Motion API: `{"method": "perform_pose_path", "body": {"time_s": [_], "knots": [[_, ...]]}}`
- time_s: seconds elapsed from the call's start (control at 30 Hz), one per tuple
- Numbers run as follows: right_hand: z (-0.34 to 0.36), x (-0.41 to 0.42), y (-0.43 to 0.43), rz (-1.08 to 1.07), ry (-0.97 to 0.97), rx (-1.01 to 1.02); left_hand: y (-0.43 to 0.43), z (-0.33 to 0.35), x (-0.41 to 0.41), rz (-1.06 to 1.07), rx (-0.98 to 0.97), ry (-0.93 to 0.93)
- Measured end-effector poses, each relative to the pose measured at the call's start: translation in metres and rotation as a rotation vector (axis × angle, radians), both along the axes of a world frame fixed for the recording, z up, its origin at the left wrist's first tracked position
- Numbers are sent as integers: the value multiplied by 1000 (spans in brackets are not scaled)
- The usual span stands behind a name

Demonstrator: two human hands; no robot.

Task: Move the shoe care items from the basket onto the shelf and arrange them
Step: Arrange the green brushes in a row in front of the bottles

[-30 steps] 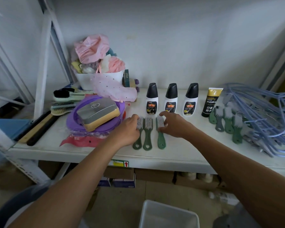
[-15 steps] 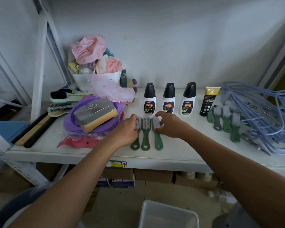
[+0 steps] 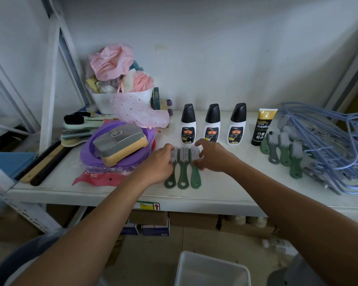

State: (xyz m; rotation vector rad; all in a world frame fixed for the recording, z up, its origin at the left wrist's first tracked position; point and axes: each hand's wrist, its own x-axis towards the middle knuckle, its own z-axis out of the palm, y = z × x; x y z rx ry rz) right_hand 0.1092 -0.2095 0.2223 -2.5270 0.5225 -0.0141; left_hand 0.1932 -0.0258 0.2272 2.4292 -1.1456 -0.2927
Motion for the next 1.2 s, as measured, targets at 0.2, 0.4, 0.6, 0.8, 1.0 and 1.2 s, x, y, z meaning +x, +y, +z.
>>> {"method": "perform_pose_path", "body": {"time_s": [0.2, 0.4, 0.6, 0.8, 1.0, 1.2], "knots": [[2, -1, 1, -2, 10, -3, -1, -3, 4, 5, -4, -23], [11, -15, -4, -37, -7, -59, -6, -2, 3, 3, -26, -81], [15, -42, -24, -90, 50, -132, -20, 1, -9, -28, -109, -78], [17, -84, -54, -198, 155, -330, -42, 1, -35, -136, -252, -136], [13, -119, -82, -297, 237, -391, -76, -7, -57, -267, -294, -205], [9, -136, -96, -317, 285, -362, -103, -18, -65, -349, -250, -193]]}}
